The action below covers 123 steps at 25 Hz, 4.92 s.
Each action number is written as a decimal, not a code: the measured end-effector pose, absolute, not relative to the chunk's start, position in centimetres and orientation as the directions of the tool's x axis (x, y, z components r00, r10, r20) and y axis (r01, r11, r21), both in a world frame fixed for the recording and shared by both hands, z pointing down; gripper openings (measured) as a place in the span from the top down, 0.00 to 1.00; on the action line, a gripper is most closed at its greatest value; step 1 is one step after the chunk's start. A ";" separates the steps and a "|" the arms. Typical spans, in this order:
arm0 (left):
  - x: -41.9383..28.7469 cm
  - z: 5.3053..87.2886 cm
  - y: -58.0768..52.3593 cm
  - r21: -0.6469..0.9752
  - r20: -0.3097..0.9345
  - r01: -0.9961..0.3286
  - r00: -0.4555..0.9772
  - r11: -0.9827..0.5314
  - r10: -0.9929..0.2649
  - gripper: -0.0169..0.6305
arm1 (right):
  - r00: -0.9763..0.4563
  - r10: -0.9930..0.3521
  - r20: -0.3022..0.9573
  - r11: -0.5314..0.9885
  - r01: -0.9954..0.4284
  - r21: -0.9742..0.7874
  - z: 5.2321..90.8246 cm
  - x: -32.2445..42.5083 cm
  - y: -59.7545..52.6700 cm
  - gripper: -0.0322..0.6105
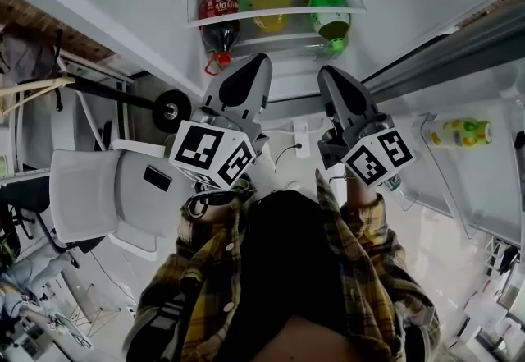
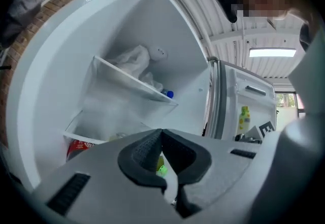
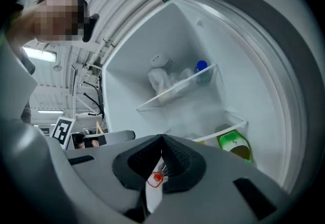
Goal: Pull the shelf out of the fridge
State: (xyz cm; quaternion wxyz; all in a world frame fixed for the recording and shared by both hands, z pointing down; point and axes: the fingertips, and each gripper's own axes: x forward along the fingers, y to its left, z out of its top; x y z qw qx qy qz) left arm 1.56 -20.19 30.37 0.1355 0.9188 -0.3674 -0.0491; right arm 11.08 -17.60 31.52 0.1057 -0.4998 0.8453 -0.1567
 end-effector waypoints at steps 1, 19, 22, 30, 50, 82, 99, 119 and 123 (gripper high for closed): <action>1.6 30.4 -20.9 0.284 0.012 -0.658 0.730 -0.698 -0.683 0.97 | -0.471 -0.882 -0.019 0.444 -0.815 -0.372 31.5 11.0 -18.4 0.92; 4.1 31.7 -24.5 0.320 0.053 -0.565 0.812 -0.761 -0.581 0.97 | -0.426 -0.904 0.023 0.370 -0.811 -0.454 33.0 10.4 -24.9 0.92; 4.3 31.9 -25.1 0.332 0.060 -0.576 0.803 -0.747 -0.593 0.97 | -0.434 -0.901 0.024 0.376 -0.806 -0.457 32.9 10.7 -25.4 0.92; 4.6 32.8 -27.8 0.359 0.086 -0.660 0.728 -0.660 -0.680 0.97 | -0.476 -0.879 0.027 0.408 -0.780 -0.474 33.3 12.8 -27.6 0.92; 6.0 34.2 -31.6 0.397 0.118 -0.733 0.638 -0.552 -0.761 0.96 | -0.595 -0.803 0.029 0.481 -0.675 -0.559 34.3 14.0 -31.6 0.92; 4.6 39.6 -34.1 0.762 0.146 -0.549 0.663 -0.344 -0.734 0.67 | -0.652 -0.758 0.019 0.322 -0.398 -0.859 38.5 12.2 -34.2 0.69; 2.9 38.7 -40.3 0.809 0.136 -0.539 0.561 -0.236 -0.817 0.67 | -0.526 -0.850 0.011 0.219 -0.374 -0.901 38.5 14.0 -39.5 0.70; 2.8 38.7 -40.4 0.870 0.078 -0.449 0.534 -0.205 -0.842 0.86 | -0.438 -0.899 -0.008 0.164 -0.320 -0.933 38.8 15.0 -39.4 0.86; 2.8 38.7 -40.1 0.872 0.078 -0.446 0.532 -0.202 -0.843 0.86 | -0.439 -0.898 -0.011 0.164 -0.312 -0.936 38.8 14.9 -39.2 0.86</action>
